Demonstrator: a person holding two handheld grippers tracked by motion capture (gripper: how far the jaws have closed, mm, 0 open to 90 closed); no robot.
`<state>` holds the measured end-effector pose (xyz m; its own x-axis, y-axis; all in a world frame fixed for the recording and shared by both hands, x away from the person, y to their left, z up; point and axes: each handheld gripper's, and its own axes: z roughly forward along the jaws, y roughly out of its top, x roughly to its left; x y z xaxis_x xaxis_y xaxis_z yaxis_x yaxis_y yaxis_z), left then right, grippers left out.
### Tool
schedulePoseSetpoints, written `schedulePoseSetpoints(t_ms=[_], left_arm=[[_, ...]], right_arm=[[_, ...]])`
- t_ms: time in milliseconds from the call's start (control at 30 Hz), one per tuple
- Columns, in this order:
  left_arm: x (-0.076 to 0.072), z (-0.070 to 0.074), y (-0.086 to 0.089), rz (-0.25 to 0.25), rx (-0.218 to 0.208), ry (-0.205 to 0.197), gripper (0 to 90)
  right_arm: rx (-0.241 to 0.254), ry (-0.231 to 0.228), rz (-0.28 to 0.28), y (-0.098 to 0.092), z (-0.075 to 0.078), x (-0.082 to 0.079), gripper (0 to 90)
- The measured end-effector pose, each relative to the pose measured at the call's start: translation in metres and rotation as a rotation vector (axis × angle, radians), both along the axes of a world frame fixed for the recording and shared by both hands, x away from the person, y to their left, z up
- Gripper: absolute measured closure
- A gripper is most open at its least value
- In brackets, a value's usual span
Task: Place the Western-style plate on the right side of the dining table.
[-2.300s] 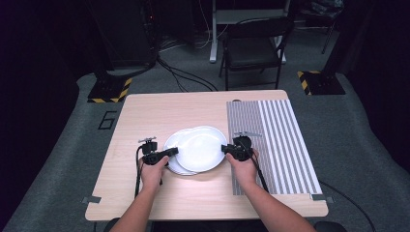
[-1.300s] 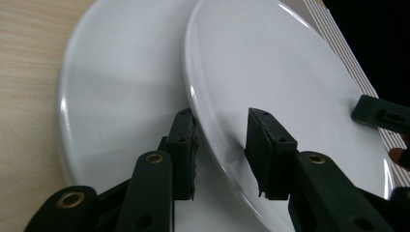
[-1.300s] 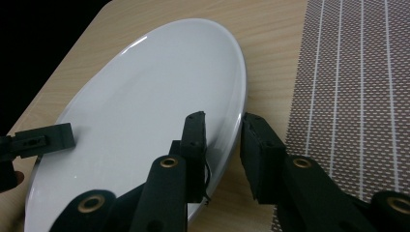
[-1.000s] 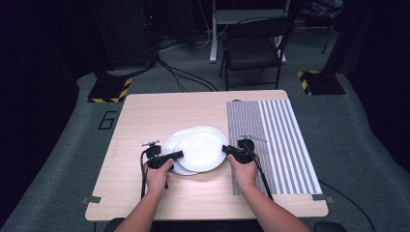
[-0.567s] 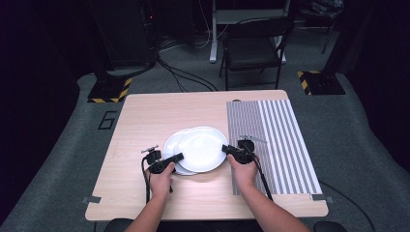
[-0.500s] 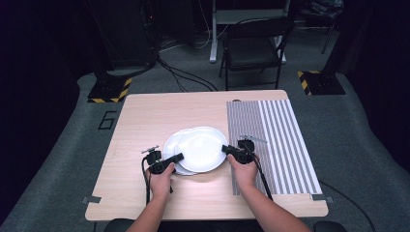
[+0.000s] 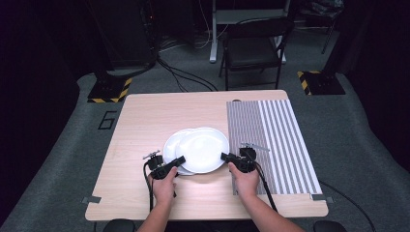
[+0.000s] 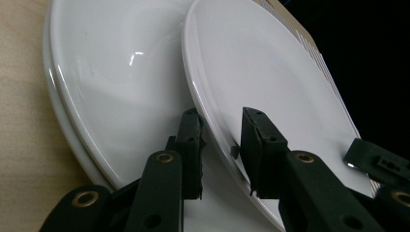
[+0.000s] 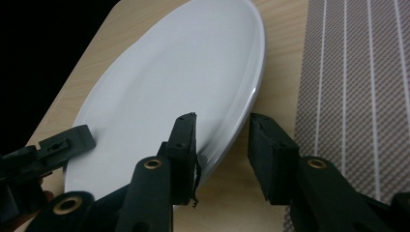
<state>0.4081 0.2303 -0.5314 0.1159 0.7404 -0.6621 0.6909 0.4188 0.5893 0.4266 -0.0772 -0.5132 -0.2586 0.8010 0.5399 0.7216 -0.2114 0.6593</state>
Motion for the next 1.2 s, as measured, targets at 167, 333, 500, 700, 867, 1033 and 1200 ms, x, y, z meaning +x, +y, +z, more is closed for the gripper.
schedulePoseSetpoints(t_ms=[167,333,500,700,867,1033,1200], left_arm=[[-0.006,-0.001,-0.006,0.003,-0.014,-0.006,69.8],[-0.008,-0.002,-0.010,0.030,-0.019,-0.014,69.8],[-0.007,-0.004,-0.012,0.041,-0.029,-0.025,69.9],[-0.007,-0.005,-0.013,0.049,-0.037,-0.029,70.2],[-0.007,-0.006,-0.013,0.048,-0.058,-0.030,71.1],[-0.007,-0.007,-0.013,0.051,-0.053,-0.035,70.8],[-0.006,-0.007,-0.013,0.052,-0.057,-0.040,70.7]], right_arm=[[0.046,0.019,0.012,0.008,-0.005,-0.016,63.5],[0.031,0.003,-0.004,0.014,-0.005,-0.019,65.2],[0.032,-0.010,-0.036,0.014,-0.007,-0.017,65.6],[0.034,-0.011,-0.052,0.014,-0.008,-0.012,66.5],[0.038,-0.010,-0.055,0.014,-0.008,-0.010,66.8],[0.035,-0.014,-0.056,0.014,-0.008,-0.009,66.8],[0.038,-0.015,-0.054,0.014,-0.007,-0.009,67.1]])
